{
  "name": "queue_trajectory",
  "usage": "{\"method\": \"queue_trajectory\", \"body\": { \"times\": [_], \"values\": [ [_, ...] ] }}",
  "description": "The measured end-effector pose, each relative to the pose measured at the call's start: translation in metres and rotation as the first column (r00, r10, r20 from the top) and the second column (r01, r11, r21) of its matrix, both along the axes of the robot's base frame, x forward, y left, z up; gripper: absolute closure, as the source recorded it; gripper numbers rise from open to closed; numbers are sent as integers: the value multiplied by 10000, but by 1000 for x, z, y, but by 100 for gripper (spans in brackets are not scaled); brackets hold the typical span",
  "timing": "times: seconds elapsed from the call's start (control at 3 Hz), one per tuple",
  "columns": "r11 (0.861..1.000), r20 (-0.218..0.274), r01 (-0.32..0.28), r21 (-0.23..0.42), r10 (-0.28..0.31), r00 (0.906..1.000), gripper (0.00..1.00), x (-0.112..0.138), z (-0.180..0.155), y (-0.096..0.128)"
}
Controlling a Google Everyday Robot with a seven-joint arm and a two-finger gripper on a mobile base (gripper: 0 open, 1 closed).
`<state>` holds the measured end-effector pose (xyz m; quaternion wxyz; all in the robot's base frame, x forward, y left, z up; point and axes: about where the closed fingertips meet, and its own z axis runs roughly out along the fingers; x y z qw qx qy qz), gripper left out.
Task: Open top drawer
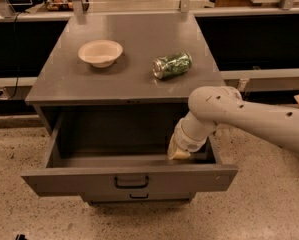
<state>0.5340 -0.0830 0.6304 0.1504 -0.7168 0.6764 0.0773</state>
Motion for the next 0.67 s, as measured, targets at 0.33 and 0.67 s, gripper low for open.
{"method": "queue_trajectory", "body": {
  "times": [0.33, 0.67],
  "values": [
    [9988, -303, -249, 417, 262, 9992, 100, -39, 22, 3],
    [9965, -457, -455, 698, 487, 9978, 100, -66, 41, 6]
  ]
}}
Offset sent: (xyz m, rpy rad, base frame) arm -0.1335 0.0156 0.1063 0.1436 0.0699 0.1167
